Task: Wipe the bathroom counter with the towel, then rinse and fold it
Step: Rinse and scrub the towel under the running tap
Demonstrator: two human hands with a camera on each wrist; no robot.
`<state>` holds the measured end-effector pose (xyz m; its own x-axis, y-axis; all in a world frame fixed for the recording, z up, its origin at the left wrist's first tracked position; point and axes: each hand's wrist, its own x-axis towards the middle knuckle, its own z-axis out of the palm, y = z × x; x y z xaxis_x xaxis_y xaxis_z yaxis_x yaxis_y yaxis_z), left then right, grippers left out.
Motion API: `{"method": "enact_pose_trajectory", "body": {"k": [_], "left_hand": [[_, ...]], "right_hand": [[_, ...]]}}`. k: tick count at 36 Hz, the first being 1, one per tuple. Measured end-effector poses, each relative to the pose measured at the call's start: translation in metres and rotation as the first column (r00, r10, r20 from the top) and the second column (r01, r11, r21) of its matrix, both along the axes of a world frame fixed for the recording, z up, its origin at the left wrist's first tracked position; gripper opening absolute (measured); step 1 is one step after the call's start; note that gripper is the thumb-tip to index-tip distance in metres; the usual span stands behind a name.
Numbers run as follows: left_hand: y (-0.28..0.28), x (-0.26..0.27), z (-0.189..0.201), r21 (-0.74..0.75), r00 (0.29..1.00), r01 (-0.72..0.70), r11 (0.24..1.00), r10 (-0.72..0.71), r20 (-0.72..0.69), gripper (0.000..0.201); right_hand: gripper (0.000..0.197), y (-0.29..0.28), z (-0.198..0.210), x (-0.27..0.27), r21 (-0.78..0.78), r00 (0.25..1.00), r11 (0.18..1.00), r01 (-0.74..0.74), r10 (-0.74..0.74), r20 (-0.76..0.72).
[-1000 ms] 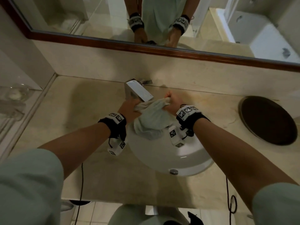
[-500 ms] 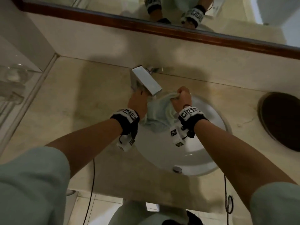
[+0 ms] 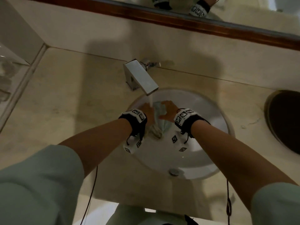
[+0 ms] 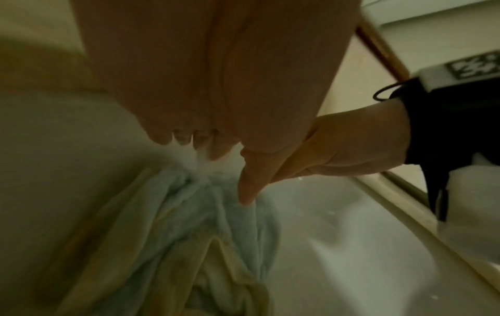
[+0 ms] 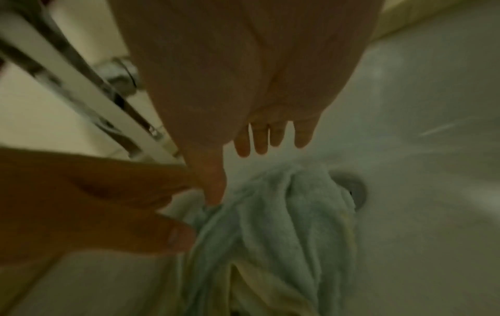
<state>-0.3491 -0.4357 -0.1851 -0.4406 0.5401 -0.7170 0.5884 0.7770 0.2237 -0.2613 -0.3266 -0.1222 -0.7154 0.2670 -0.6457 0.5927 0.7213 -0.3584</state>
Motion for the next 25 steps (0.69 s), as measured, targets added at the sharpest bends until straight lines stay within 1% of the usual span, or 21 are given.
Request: {"method": "enact_pose_trajectory", "body": {"k": [1,2,3,4,5,6,7,8,9,10,11,12,15,17,18,20,22,23,24,25], "left_hand": [[0.003,-0.003,-0.019,-0.032,0.999,0.05,0.998,-0.051,-0.01,0.074],[0.003,-0.004,-0.027,-0.132,0.991,0.124,0.983,-0.129,-0.024,0.077],[-0.003,0.002,-0.003,-0.185,0.985,0.169,0.968,-0.173,-0.007,0.084],[-0.007,0.007,0.012,-0.26,0.974,0.225,0.939,-0.227,0.024,0.09],[-0.009,0.007,-0.003,-0.283,0.967,0.247,0.927,-0.252,0.018,0.095],[-0.013,0.01,0.003,-0.286,0.971,0.232,0.93,-0.236,0.021,0.105],[-0.015,0.013,0.011,-0.295,0.96,0.267,0.918,-0.281,-0.006,0.112],[-0.018,0.02,0.022,-0.263,0.961,0.256,0.93,-0.274,-0.031,0.111],[-0.017,0.021,0.016,-0.229,0.965,0.241,0.943,-0.259,-0.05,0.11],[-0.016,0.022,0.012,-0.228,0.968,0.227,0.947,-0.245,-0.05,0.111],[-0.015,0.024,0.023,-0.232,0.966,0.246,0.941,-0.258,-0.023,0.113],[-0.013,0.025,0.026,-0.277,0.957,0.281,0.919,-0.291,0.002,0.112],[-0.004,0.033,0.048,-0.298,0.935,0.351,0.888,-0.348,0.063,0.107],[0.003,0.033,0.051,-0.35,0.929,0.367,0.862,-0.356,0.097,0.107],[0.006,0.032,0.051,-0.376,0.933,0.359,0.854,-0.337,0.125,0.106],[0.01,0.033,0.046,-0.373,0.939,0.344,0.862,-0.315,0.138,0.1],[0.013,0.033,0.044,-0.362,0.929,0.371,0.855,-0.349,0.128,0.107],[0.015,0.033,0.041,-0.358,0.934,0.358,0.863,-0.334,0.127,0.111],[0.018,0.033,0.04,-0.375,0.944,0.331,0.866,-0.304,0.132,0.11],[0.02,0.031,0.039,-0.392,0.951,0.31,0.866,-0.275,0.144,0.102]], "right_hand": [[0.096,-0.002,-0.012,-0.001,0.043,0.996,0.997,-0.063,0.061,0.058],[0.112,-0.003,-0.029,-0.002,0.105,0.982,0.985,-0.136,0.12,0.148],[0.117,-0.005,-0.043,-0.001,0.165,0.959,0.964,-0.208,0.168,0.228],[0.115,-0.005,-0.059,0.001,0.2,0.949,0.949,-0.246,0.193,0.248],[0.11,-0.006,-0.069,0.003,0.196,0.943,0.945,-0.264,0.21,0.258],[0.107,-0.009,-0.075,0.004,0.187,0.933,0.938,-0.294,0.239,0.269],[0.106,-0.014,-0.072,0.005,0.18,0.924,0.932,-0.315,0.257,0.283],[0.107,-0.018,-0.076,0.004,0.2,0.91,0.917,-0.345,0.275,0.31],[0.108,-0.022,-0.078,0.002,0.222,0.897,0.903,-0.367,0.281,0.341],[0.109,-0.023,-0.086,0.001,0.238,0.898,0.903,-0.357,0.262,0.353],[0.109,-0.024,-0.09,-0.001,0.24,0.897,0.905,-0.352,0.252,0.364],[0.108,-0.024,-0.094,-0.002,0.246,0.895,0.904,-0.35,0.244,0.374],[0.108,-0.023,-0.099,-0.002,0.25,0.888,0.897,-0.365,0.255,0.382],[0.107,-0.022,-0.103,-0.001,0.277,0.882,0.879,-0.389,0.27,0.386],[0.105,-0.021,-0.106,0.0,0.277,0.878,0.872,-0.404,0.285,0.383],[0.102,-0.02,-0.106,0.002,0.273,0.868,0.857,-0.437,0.323,0.377],[0.104,-0.018,-0.106,0.003,0.249,0.869,0.862,-0.442,0.343,0.357],[0.105,-0.016,-0.106,0.002,0.234,0.877,0.872,-0.429,0.34,0.341],[0.106,-0.014,-0.107,0.002,0.222,0.881,0.88,-0.421,0.337,0.333],[0.105,-0.013,-0.107,0.002,0.216,0.884,0.884,-0.415,0.336,0.325]]}}
